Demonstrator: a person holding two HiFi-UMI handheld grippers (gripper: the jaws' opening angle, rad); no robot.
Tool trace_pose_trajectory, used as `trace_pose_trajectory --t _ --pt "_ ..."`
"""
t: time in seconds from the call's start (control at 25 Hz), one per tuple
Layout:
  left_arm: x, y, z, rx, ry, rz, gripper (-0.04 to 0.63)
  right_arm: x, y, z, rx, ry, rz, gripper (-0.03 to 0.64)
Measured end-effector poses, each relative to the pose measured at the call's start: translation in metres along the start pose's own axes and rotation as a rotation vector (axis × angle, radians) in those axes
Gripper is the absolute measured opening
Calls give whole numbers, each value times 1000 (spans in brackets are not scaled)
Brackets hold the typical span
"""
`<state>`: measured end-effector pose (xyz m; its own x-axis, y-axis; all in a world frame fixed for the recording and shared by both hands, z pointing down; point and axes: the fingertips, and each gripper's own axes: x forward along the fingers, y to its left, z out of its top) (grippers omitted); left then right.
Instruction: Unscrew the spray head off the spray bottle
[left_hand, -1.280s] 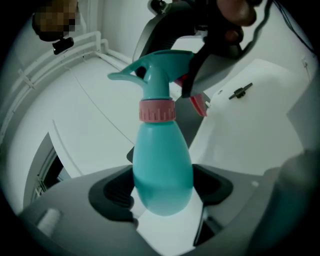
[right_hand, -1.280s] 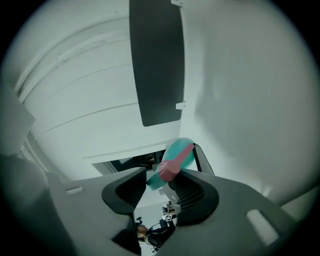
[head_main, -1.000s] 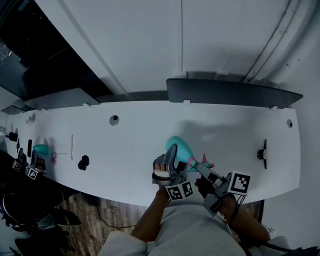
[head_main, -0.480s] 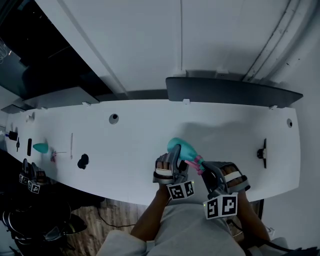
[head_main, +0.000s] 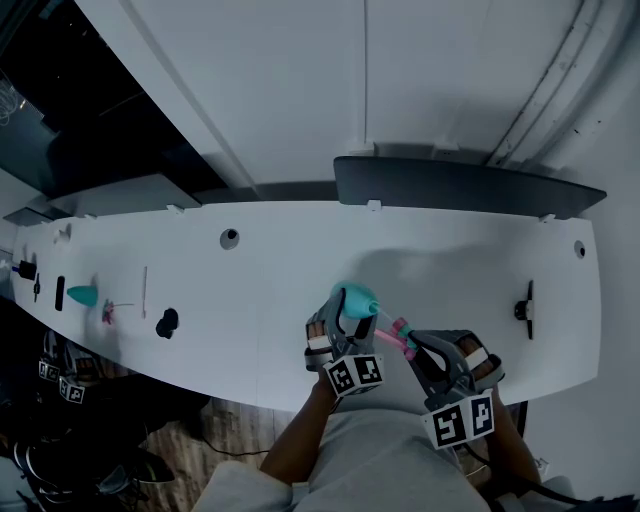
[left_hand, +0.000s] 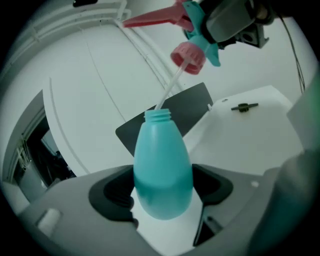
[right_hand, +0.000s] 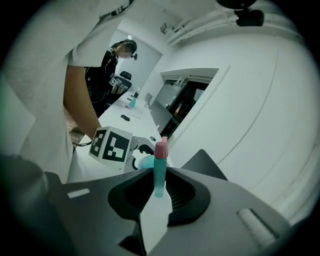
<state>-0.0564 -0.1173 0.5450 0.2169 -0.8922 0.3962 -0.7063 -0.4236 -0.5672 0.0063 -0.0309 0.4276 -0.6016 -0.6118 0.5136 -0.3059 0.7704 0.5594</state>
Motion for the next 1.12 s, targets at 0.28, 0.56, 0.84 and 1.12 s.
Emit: trace_pose_trajectory --t 0.28,0.56,0.84,1.12 --pt "-1 35 -38 -438 52 -8 359 -46 -47 -21 318 -127 -150 72" --pt "-32 42 1 -526 -55 -62 359 -30 -65 -52 589 -127 -350 72" --pt "-50 26 45 -562 -159 -174 359 4 -53 -67 749 -81 -500 72" --pt "-71 -5 79 -541 -216 -205 359 -21 -42 -65 792 -111 -558 72"
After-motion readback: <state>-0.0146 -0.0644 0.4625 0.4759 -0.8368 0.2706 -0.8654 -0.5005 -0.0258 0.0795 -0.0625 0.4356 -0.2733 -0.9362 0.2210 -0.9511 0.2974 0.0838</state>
